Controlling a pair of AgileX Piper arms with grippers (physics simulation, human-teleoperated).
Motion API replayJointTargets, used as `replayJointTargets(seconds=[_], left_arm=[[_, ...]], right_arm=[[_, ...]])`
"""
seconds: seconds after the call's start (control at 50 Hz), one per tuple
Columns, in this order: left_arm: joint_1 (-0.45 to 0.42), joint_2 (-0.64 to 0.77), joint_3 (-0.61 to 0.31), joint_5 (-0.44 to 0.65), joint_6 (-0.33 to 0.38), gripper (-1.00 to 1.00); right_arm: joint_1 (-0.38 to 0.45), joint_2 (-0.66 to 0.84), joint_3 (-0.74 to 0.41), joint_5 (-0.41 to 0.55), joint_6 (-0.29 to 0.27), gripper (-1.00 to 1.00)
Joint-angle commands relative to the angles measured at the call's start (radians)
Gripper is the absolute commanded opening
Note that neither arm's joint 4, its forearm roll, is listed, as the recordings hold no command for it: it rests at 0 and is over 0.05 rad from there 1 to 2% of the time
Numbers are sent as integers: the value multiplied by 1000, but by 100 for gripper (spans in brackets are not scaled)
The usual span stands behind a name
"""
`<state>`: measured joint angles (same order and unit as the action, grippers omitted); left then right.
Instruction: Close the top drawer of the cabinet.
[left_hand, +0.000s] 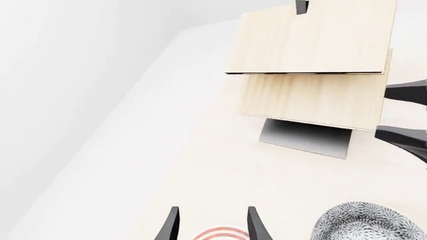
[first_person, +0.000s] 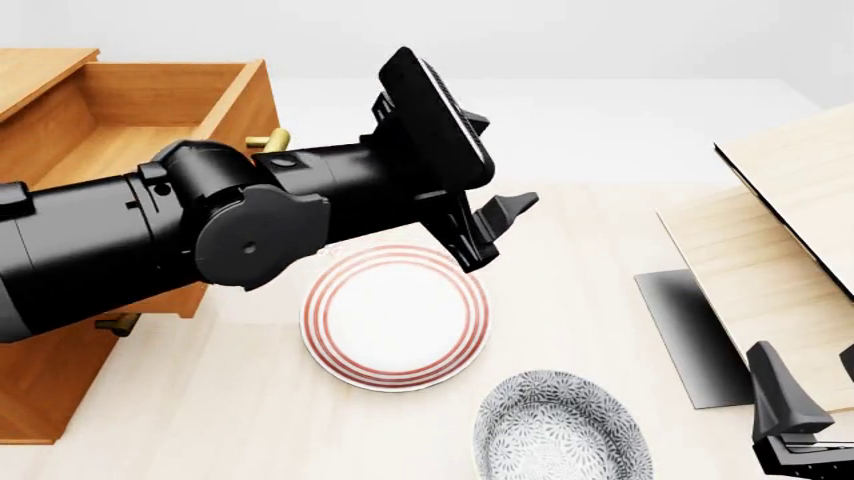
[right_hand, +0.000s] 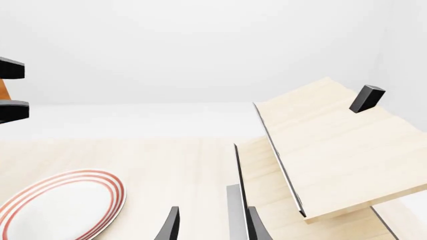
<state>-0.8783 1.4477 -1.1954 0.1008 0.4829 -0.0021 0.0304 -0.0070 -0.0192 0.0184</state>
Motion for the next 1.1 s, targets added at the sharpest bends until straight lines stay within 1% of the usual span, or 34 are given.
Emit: replayJointTargets(seconds=[0.02, 0.06, 0.16, 0.24, 0.28, 0.3, 0.32, 0.36, 0.38, 0.46, 0.48, 0.5, 0.54, 0.56, 0.62, 0.7, 0.8, 0.84, 0.86, 0.96, 1.02, 1.06, 1.1], left_arm=[[121, -7, 53, 35, 81, 100], [157, -15, 73, 37, 95, 100], [199, -37, 99, 61, 89, 100], [244, -38, 149, 57, 89, 100], [253, -36, 169, 58, 77, 100], [263, -39, 173, 59, 43, 100], [266, -38, 178, 62, 32, 100], [258, -52, 214, 57, 25, 100], [265, -58, 225, 59, 13, 100], [314, -65, 269, 45, 20, 100], [327, -72, 276, 42, 9, 100], [331, -83, 284, 39, -6, 100], [335, -93, 301, 33, -6, 100], [363, -107, 325, 21, -21, 100], [419, -130, 362, 12, -18, 100], [476, -186, 390, 22, -33, 100], [565, -249, 425, 30, -27, 100], [593, -260, 433, 33, -29, 100], [585, -267, 441, 33, -30, 100], [661, -275, 475, 16, -19, 100], [699, -300, 473, 30, -13, 100], [723, -324, 457, 47, -25, 100], [744, -335, 455, 55, -17, 100]], right_arm=[[0, 0, 0, 0, 0, 100], [0, 0, 0, 0, 0, 100], [0, 0, 0, 0, 0, 100], [0, 0, 0, 0, 0, 100], [0, 0, 0, 0, 0, 100], [0, 0, 0, 0, 0, 100], [0, 0, 0, 0, 0, 100], [0, 0, 0, 0, 0, 100], [0, 0, 0, 0, 0, 100], [0, 0, 0, 0, 0, 100], [0, 0, 0, 0, 0, 100], [0, 0, 0, 0, 0, 100], [0, -1, 0, 0, 0, 100], [0, 0, 0, 0, 0, 100], [0, 0, 0, 0, 0, 100], [0, 0, 0, 0, 0, 100], [0, 0, 0, 0, 0, 100], [0, 0, 0, 0, 0, 100], [0, 0, 0, 0, 0, 100], [0, 0, 0, 0, 0, 100], [0, 0, 0, 0, 0, 100], [0, 0, 0, 0, 0, 100], [0, 0, 0, 0, 0, 100]])
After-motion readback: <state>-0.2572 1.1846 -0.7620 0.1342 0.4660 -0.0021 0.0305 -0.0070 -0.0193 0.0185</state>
